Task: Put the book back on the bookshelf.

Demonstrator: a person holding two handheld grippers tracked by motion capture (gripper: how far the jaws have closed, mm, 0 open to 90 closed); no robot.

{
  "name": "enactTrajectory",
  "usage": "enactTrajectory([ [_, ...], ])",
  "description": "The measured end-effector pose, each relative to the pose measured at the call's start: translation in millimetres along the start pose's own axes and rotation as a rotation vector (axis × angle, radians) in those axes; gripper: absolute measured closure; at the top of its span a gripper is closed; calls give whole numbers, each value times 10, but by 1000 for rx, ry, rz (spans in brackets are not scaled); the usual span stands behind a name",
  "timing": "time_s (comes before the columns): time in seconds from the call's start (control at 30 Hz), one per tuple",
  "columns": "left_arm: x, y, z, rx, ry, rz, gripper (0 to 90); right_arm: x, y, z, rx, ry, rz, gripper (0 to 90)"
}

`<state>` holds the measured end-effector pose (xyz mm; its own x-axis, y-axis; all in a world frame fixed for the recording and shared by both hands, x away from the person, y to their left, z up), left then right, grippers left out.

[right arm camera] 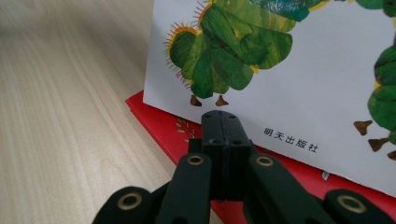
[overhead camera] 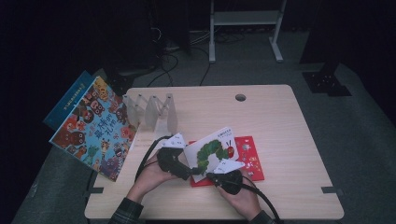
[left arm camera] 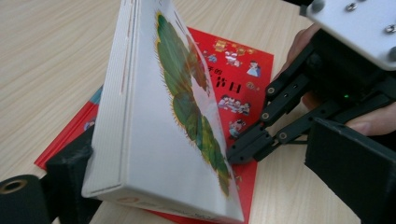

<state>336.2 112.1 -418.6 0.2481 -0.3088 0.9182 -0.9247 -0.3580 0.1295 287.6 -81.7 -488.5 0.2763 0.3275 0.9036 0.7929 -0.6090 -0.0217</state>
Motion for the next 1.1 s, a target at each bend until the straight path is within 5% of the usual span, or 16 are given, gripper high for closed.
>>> enactTrajectory([
  [0.2, -26, 70, 58, -45, -12, 14, 145, 11, -4, 29, -4, 6, 19, 886],
  [0.6, -129, 43, 70, 1, 31, 43, 419, 15, -11, 53, -6, 10, 18, 883],
  [1.1, -193, 23, 82, 29, 37, 78, 603, 8, -6, 47, -2, 18, 7, 875],
])
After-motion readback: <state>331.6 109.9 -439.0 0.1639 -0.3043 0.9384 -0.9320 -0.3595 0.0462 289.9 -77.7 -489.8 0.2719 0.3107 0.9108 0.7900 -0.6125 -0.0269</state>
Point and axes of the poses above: each handheld gripper's, and its own axes: z roughly forward along the jaws, x roughly out of its top, y roughly to its right, the point moved 2 cm from there along z, roughly forward along the jaws, and after that the axes turned 13 degrees about y, right-handed, at the moved point
